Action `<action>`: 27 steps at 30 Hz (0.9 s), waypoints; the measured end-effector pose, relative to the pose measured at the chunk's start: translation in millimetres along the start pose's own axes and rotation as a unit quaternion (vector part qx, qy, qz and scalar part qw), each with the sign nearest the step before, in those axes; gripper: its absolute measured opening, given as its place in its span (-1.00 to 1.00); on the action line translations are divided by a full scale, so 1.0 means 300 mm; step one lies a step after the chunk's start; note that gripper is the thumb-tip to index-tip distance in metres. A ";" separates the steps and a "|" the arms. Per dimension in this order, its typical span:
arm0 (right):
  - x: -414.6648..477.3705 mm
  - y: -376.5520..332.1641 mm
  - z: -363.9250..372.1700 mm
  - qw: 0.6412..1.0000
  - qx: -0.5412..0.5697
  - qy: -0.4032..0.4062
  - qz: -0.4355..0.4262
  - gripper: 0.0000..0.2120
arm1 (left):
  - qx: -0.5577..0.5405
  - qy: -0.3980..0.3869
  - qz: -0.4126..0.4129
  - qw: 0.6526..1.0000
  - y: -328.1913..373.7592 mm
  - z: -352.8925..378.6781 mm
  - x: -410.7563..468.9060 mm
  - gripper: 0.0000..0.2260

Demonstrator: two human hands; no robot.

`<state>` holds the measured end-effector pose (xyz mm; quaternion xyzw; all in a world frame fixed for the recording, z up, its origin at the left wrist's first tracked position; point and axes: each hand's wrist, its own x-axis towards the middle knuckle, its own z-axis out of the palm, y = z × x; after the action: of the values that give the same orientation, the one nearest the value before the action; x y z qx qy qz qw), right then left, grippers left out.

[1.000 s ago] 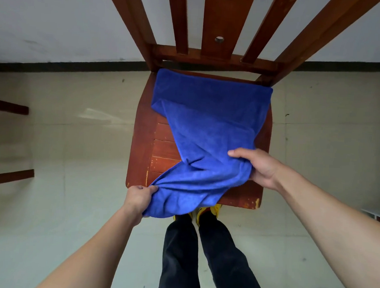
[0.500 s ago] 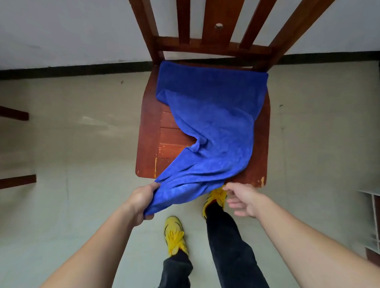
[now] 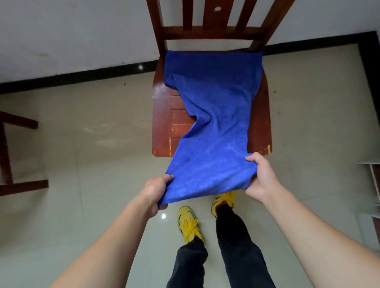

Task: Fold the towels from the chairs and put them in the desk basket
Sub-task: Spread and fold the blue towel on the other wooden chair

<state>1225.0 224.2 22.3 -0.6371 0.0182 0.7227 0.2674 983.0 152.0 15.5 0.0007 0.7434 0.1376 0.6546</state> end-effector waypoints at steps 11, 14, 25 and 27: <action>-0.089 0.051 -0.108 0.976 -0.134 -0.127 0.112 -0.67 | 0.009 0.034 0.001 0.999 -0.115 -0.017 -0.083 -0.87; -0.135 0.063 -0.146 0.934 -0.330 -0.056 0.122 -0.79 | 0.023 0.061 -0.001 0.998 -0.144 -0.052 -0.094 -0.89; -0.283 0.088 -0.256 0.926 -0.368 0.061 -0.061 -0.80 | 0.043 0.104 -0.006 0.994 -0.246 -0.044 -0.227 -0.88; -0.310 0.103 -0.273 0.929 -0.358 0.061 -0.073 -0.78 | 0.032 0.115 -0.009 0.993 -0.268 -0.034 -0.251 -0.88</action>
<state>1291.2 133.9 83.7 -0.7332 -0.2720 0.6191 0.0722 998.3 58.9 73.3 -0.0007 0.8175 0.1068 0.5659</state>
